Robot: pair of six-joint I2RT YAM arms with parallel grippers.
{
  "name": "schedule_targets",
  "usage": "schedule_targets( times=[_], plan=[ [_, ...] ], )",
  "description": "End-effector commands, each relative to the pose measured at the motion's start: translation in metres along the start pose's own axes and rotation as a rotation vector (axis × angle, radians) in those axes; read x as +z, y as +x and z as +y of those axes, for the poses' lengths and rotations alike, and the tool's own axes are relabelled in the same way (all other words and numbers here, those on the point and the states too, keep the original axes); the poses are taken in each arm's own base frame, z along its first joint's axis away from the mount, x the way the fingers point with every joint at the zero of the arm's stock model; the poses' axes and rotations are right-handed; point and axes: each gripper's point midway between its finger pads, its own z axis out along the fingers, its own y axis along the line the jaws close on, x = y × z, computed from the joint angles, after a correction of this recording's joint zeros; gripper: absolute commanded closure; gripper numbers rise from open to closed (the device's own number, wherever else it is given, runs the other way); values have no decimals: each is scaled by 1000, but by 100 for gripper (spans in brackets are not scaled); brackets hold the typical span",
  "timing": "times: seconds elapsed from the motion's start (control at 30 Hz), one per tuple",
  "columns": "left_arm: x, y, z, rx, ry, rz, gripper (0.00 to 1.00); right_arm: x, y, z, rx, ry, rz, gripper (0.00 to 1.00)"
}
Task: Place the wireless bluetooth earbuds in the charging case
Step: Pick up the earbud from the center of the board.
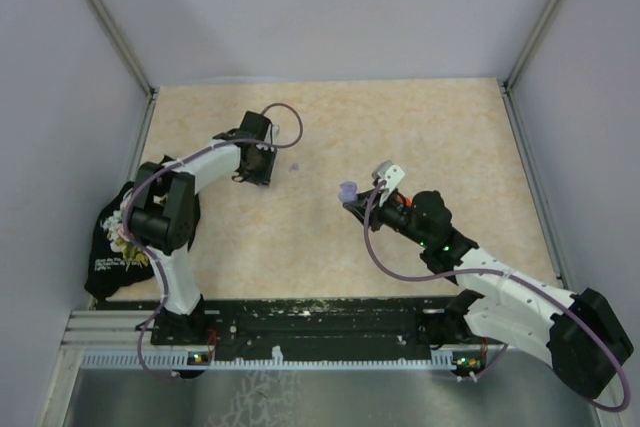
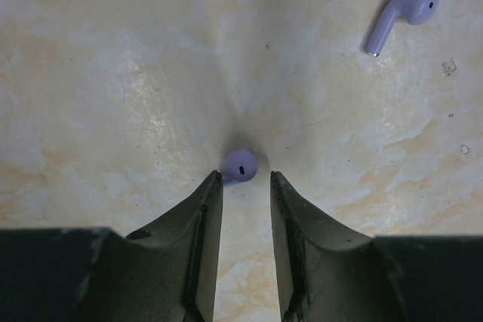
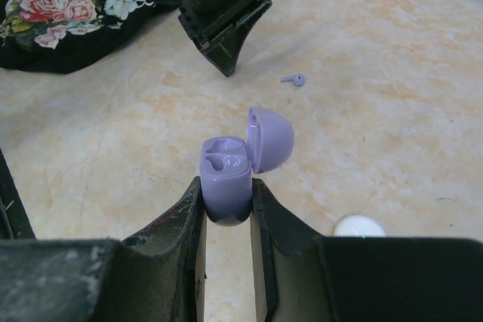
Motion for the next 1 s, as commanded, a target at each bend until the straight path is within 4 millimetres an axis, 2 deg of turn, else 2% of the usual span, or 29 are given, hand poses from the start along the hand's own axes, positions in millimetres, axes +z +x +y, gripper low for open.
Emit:
schedule_targets(
  times=[0.0,0.3,0.57,0.73,0.97],
  plan=[
    [5,-5,0,-5,1,6,64,-1,-25,1,-4,-2,-88,100],
    [17,7,3,0,-16,50,68,-2,-26,2,1,-7,-92,100],
    [14,16,-2,-9,12,72,82,-3,-27,2,-4,-2,-97,100],
    [-5,7,-13,-30,78,19,85,-3,-28,4,-13,-16,-97,100],
    [-54,-25,-33,-50,212,-142,86,2,-37,10,-31,-58,-126,100]
  ],
)
